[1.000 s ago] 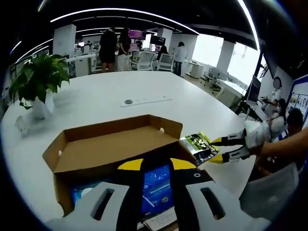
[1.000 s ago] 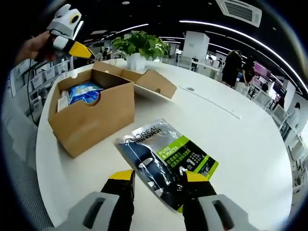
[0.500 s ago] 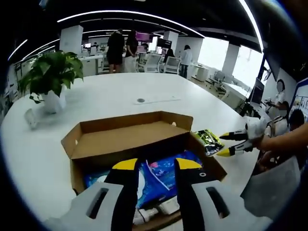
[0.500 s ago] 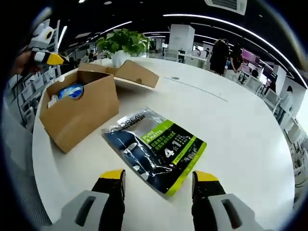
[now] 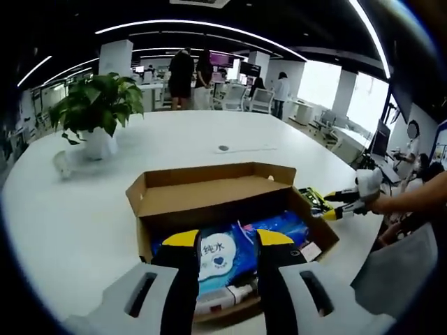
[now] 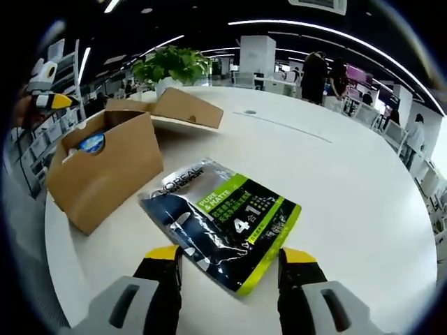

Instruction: Operate the shoe box by opening the lid, removing the specified soft item, and placing it in the target area until the item is outside and the box remains undamaged.

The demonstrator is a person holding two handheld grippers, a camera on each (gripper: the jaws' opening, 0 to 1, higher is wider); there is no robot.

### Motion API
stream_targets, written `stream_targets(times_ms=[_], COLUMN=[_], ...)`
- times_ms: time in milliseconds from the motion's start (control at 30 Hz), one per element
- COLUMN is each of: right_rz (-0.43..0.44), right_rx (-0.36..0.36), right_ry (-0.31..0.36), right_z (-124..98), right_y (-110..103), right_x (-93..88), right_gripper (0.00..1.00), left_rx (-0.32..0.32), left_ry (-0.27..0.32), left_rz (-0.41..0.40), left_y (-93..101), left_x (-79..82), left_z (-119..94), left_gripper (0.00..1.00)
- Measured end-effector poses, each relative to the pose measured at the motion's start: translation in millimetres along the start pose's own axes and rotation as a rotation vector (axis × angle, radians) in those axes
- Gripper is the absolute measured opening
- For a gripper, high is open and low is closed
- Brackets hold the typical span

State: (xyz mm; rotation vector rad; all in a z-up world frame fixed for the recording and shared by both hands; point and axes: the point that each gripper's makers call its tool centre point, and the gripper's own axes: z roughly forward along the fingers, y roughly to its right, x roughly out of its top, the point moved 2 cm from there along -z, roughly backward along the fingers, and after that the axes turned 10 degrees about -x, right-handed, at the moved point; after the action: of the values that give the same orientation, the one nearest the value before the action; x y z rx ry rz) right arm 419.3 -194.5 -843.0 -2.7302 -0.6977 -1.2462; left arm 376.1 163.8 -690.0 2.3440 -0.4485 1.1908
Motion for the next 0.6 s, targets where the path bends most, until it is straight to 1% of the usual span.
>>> stream_targets(times_ms=[267, 433, 600], right_rz=[-0.013, -0.018, -0.013], right_rx=[0.0, 0.007, 0.003], right_ry=[0.007, 0.005, 0.009], right_z=[3.8, 1.3, -2.6], right_y=[4.2, 5.5, 6.9], right_x=[4.0, 2.3, 3.4], right_gripper=[0.5, 0.49, 0.49], left_rx=[0.032, 0.044, 0.051], left_ry=[-0.016, -0.026, -0.05], left_rz=[-0.006, -0.003, 0.014], left_y=[-11.6, -14.9, -19.3], left_x=[-13.1, -19.8, -25.1], left_z=[-15.6, -19.9, -22.2], left_gripper=[0.29, 0.29, 0.29])
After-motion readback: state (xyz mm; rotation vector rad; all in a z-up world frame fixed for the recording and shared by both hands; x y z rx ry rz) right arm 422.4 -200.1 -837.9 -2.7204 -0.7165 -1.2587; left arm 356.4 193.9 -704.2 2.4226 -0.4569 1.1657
